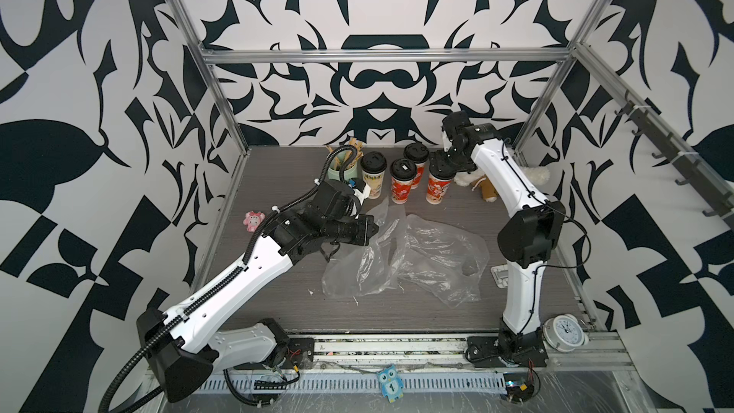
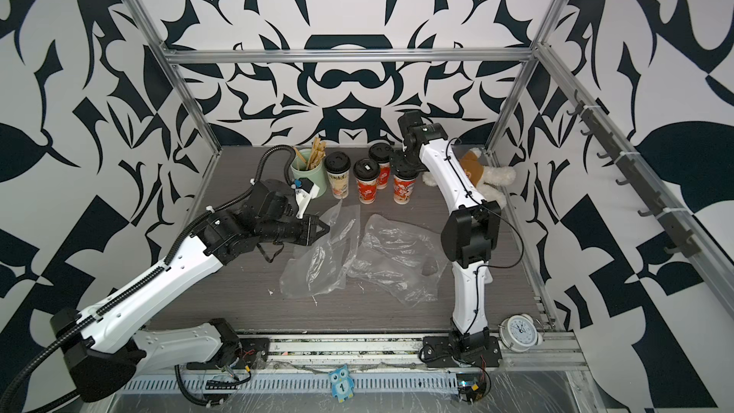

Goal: Pack milk tea into plastic carrier bags
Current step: Pick up the milk tea cup at the center of the board.

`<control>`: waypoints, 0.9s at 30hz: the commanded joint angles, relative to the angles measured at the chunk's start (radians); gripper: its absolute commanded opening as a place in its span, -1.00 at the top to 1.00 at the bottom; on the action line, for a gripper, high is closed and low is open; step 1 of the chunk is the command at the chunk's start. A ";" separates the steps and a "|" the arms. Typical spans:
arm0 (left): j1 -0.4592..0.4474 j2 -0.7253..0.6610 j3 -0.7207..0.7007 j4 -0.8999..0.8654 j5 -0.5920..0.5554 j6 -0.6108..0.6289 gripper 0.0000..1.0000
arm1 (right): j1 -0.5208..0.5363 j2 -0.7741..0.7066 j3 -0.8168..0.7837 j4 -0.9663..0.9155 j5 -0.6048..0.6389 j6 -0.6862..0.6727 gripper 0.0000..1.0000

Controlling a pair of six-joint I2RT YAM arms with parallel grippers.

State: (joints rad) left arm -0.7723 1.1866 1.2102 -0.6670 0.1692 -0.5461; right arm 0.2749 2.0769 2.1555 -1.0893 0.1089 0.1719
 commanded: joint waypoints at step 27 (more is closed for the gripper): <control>0.004 -0.007 -0.045 0.048 0.026 -0.028 1.00 | -0.028 0.058 0.126 -0.032 -0.079 -0.004 -0.65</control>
State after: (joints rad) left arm -0.7723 1.1942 1.1763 -0.6266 0.1837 -0.5606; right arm 0.2489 2.1544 2.2490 -1.1004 0.0395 0.1616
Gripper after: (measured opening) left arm 0.046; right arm 0.837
